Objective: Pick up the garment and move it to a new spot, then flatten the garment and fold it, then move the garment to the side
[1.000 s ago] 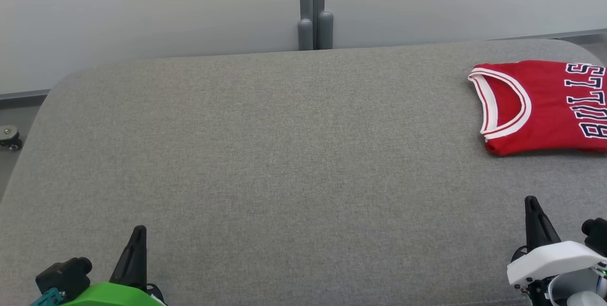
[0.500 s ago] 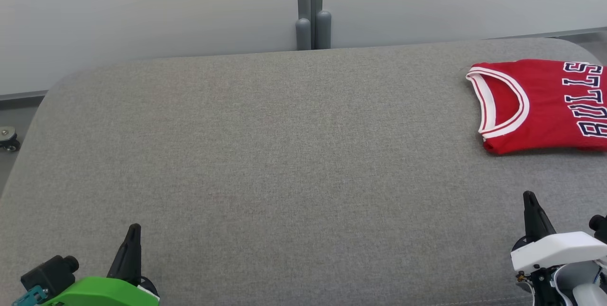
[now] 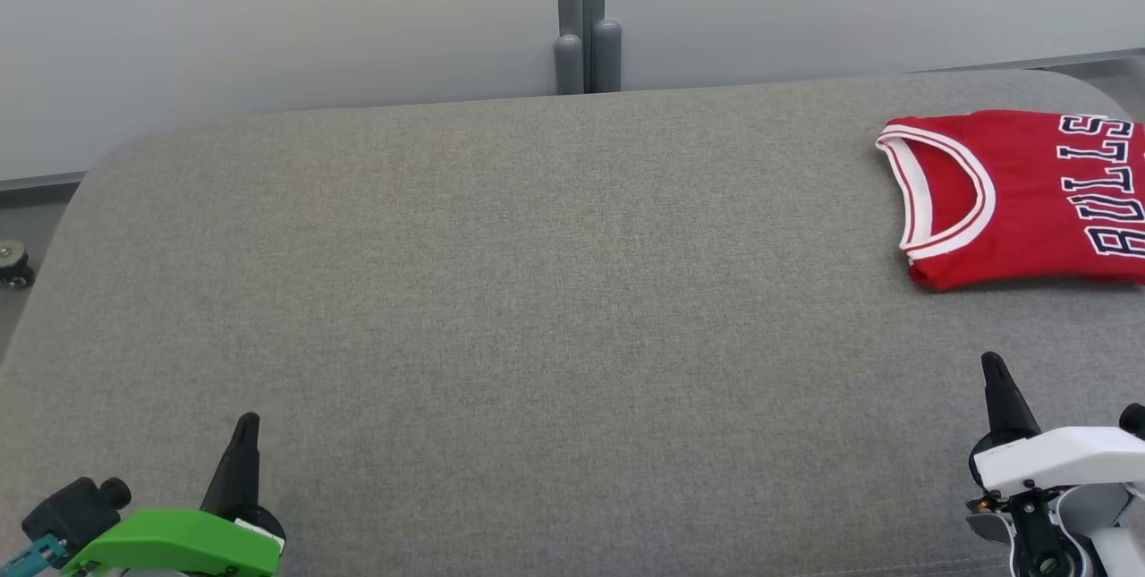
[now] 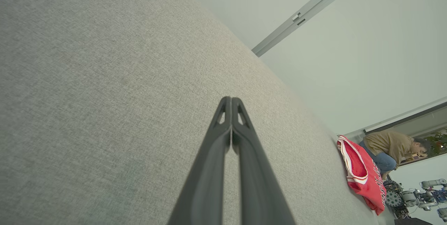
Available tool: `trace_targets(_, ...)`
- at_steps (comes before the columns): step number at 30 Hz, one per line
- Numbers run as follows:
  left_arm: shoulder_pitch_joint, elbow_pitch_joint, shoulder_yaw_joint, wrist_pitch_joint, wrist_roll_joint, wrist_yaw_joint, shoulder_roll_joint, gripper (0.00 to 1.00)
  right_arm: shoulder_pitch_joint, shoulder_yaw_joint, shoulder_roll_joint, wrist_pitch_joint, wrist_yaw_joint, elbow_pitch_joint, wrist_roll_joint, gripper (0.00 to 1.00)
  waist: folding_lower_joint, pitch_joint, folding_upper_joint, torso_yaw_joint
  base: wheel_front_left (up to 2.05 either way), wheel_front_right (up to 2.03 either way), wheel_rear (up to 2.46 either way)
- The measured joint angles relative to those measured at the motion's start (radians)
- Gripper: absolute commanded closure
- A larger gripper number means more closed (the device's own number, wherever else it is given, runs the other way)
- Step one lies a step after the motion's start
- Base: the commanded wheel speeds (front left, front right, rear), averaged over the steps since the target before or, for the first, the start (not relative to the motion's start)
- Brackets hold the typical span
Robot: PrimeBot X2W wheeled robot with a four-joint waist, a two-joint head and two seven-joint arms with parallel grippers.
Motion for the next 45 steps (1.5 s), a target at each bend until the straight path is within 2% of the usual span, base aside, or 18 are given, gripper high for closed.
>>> trace_targets(45,-0.101,0.096,0.137,0.131,-0.493,-0.091,-0.087,1.0,-0.103,-0.113,0.071,0.156,0.11,0.059,0.58,1.0,0.0001,0.002,0.0,-0.017,0.0,0.0,0.0)
